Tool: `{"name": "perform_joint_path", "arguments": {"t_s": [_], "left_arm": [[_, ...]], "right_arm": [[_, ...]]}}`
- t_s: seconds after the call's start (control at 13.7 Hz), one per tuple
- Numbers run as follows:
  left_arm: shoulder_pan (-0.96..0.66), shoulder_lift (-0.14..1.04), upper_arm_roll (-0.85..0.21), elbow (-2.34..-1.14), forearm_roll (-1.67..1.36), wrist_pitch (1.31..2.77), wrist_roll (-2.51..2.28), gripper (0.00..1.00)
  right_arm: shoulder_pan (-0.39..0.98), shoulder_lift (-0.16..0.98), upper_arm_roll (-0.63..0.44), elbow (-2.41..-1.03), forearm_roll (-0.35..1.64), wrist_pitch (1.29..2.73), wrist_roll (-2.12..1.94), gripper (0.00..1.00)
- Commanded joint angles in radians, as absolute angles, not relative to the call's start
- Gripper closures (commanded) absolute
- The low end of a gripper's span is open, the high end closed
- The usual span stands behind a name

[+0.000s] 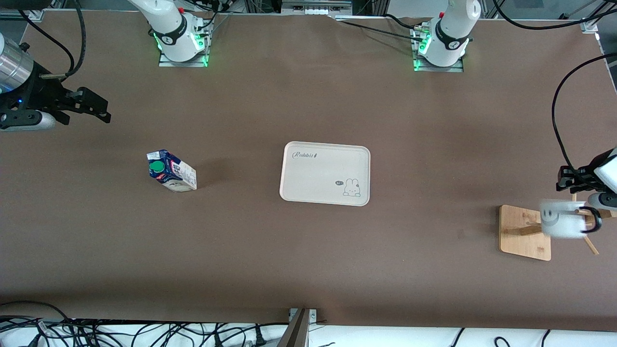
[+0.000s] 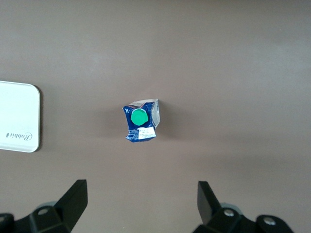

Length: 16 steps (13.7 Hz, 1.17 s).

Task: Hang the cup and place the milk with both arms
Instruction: 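Hook the mug handle onto the peg and open the left gripper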

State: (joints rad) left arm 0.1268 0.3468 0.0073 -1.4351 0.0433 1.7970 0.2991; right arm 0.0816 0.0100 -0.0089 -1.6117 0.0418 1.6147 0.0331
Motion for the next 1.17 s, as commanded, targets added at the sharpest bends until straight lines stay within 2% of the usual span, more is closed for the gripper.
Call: {"name": "perform_joint_path", "arguments": {"t_s": [0.0,0.66,1.1], "left_arm": [[0.121,0.344,-0.009,-1.416,0.021,1.789,0.267,0.00],[0.120,0.290,-0.150,-1.416,0.035,1.781,0.170,0.00],[0.121,0.284,-0.190,-1.417,0.029,1.778,0.153,0.00]], "right_arm": [[0.077,-0.006,-0.003,-1.618,0.061,1.617,0.029,0.00],[0.077,-0.006,0.003,-1.618,0.091,1.620,0.026,0.00],[0.078,-0.006,0.005,-1.617,0.091,1.620,0.026,0.00]]}}
